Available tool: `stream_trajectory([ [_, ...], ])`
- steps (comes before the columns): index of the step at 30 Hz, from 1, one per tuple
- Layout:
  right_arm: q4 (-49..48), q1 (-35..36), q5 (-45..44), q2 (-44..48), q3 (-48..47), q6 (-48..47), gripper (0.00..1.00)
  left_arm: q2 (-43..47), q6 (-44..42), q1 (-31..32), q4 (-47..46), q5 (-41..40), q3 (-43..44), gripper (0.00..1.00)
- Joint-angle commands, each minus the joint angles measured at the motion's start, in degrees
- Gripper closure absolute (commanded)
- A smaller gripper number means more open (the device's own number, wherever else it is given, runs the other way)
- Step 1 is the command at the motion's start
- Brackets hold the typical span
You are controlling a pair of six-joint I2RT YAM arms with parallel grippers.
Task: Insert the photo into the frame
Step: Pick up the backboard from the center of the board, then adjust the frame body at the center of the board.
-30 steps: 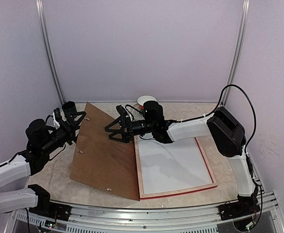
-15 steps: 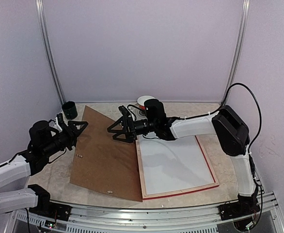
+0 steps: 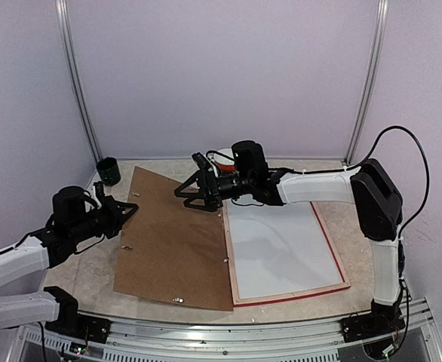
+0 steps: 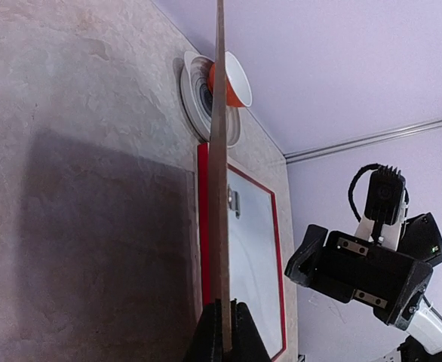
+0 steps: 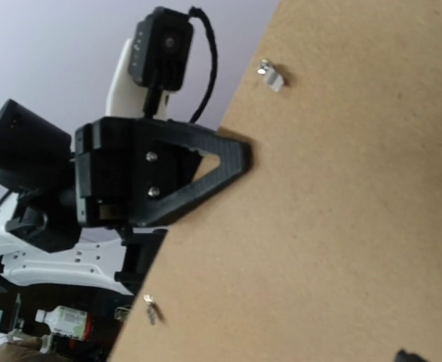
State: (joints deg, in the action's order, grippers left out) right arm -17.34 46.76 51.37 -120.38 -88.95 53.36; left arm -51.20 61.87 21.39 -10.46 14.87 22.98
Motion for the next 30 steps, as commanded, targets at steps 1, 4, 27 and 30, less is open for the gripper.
stream_trajectory([
  [1,6.07,-2.27,-1.18,5.31,1.08,-3.97,0.01,1.93,-0.37,-0.26,-1.30,1.04,3.12,1.00],
  [4,8.92,-5.74,-3.76,9.04,4.94,-5.20,0.01,2.45,-0.58,-0.69,-1.50,1.19,3.41,1.00],
  [27,30.16,-41.76,-29.20,25.36,32.07,-13.85,0.01,0.27,3.29,-2.21,-22.91,7.00,2.39,1.00],
  [30,29.27,-43.54,-29.62,25.21,34.09,-13.76,0.01,-0.45,3.51,-2.04,-23.73,6.56,2.21,1.00],
])
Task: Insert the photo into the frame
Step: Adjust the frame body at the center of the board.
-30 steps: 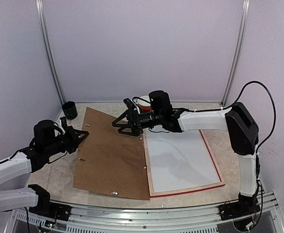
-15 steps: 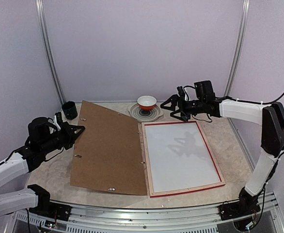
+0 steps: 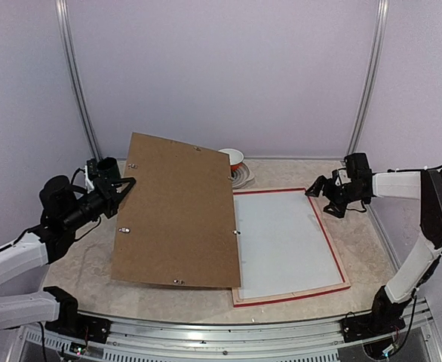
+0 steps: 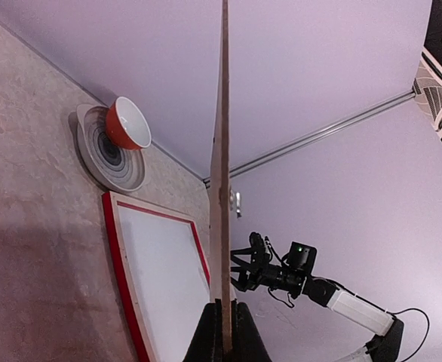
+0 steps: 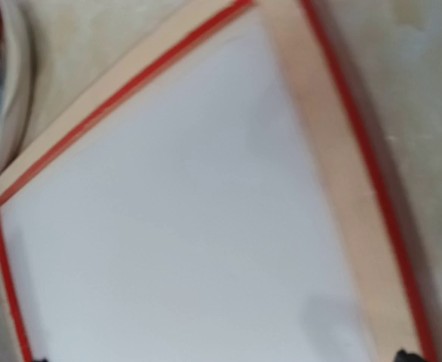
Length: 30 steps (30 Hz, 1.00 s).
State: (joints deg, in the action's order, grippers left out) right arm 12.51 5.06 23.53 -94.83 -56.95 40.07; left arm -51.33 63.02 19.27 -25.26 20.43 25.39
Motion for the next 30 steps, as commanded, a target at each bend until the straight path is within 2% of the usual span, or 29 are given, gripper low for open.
stream_trajectory([
  [1,-1.35,-2.45,-1.54,-0.09,2.82,-0.33,0.01,-0.39,2.63,0.14,-9.47,0.74,-0.51,1.00],
  [7,-3.03,-4.27,0.21,-1.19,4.71,-0.56,0.01,-0.33,4.42,2.37,-13.56,-3.44,-3.67,1.00],
  [16,-7.94,-4.15,9.48,-2.56,8.21,-0.57,0.01,-6.13,7.02,6.95,-19.80,-6.56,-5.52,1.00],
  [24,-11.01,-1.79,14.90,-1.27,10.41,-0.11,0.01,-9.66,7.33,9.67,-20.61,-10.90,-5.72,1.00],
  [30,-12.37,0.91,16.68,-0.80,11.07,0.81,0.01,-13.62,7.80,11.07,-23.24,-11.20,-5.57,1.00],
])
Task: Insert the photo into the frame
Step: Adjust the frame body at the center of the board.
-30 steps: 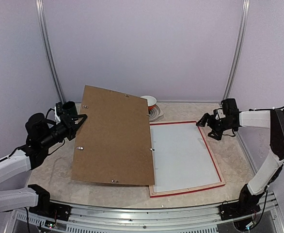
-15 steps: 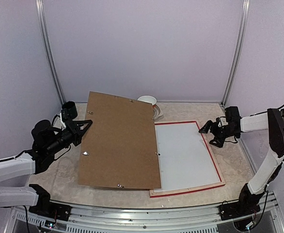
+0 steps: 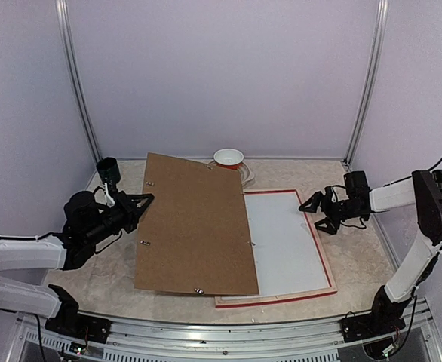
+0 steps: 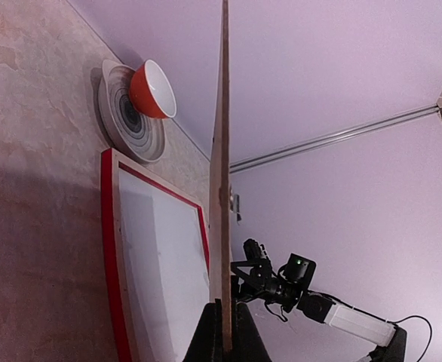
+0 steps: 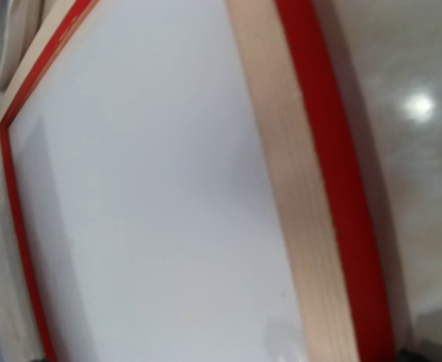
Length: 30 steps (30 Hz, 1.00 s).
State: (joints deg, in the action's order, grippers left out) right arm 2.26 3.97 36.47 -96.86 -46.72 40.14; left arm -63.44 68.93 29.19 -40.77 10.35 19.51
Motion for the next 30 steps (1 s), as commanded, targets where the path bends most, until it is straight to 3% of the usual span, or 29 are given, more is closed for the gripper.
stream_trajectory([
  [1,-2.09,2.32,3.74,1.38,0.88,0.81,0.01,-2.10,1.96,1.27,-8.00,-1.17,0.43,1.00],
  [22,-6.57,12.78,3.49,3.29,2.05,4.72,0.01,-14.99,4.00,5.91,-16.86,-3.86,-0.51,1.00],
  [30,-6.11,15.80,3.11,3.14,0.59,4.88,0.01,-23.23,5.86,6.71,-25.74,-4.48,-1.11,1.00],
])
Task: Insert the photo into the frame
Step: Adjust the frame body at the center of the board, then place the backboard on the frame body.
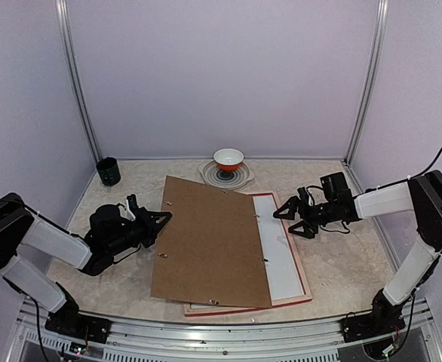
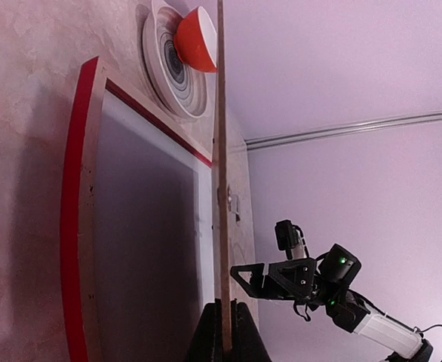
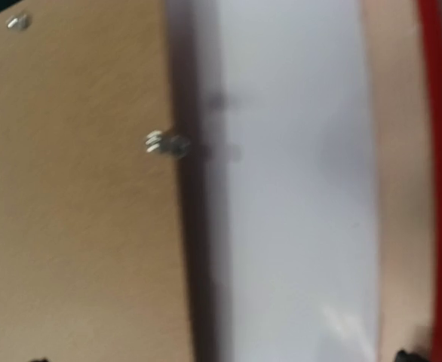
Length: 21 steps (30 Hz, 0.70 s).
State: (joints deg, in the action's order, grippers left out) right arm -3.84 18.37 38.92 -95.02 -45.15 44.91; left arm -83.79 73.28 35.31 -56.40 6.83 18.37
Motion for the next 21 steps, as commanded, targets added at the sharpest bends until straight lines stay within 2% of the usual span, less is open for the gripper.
stream_trajectory([
  [1,1.26,1.40,-0.27,1.61,-1.71,-0.88,0.01,-3.66,1.66,0.63,-10.74,-0.82,0.20,1.00],
  [8,13.18,1.32,-8.49,3.91,-8.23,-8.77,0.01,-9.07,1.44,0.59,-15.16,-1.55,-0.26,1.00],
  [17,12.69,1.21,-5.46,2.42,-10.51,-9.06,0.01,-15.83,2.25,0.55,-21.12,-2.10,0.00,1.00],
  [21,16.79,1.93,-5.37,2.28,-13.60,-13.57,0.01,-17.96,2.44,0.47,-22.06,-2.10,0.45,1.00],
])
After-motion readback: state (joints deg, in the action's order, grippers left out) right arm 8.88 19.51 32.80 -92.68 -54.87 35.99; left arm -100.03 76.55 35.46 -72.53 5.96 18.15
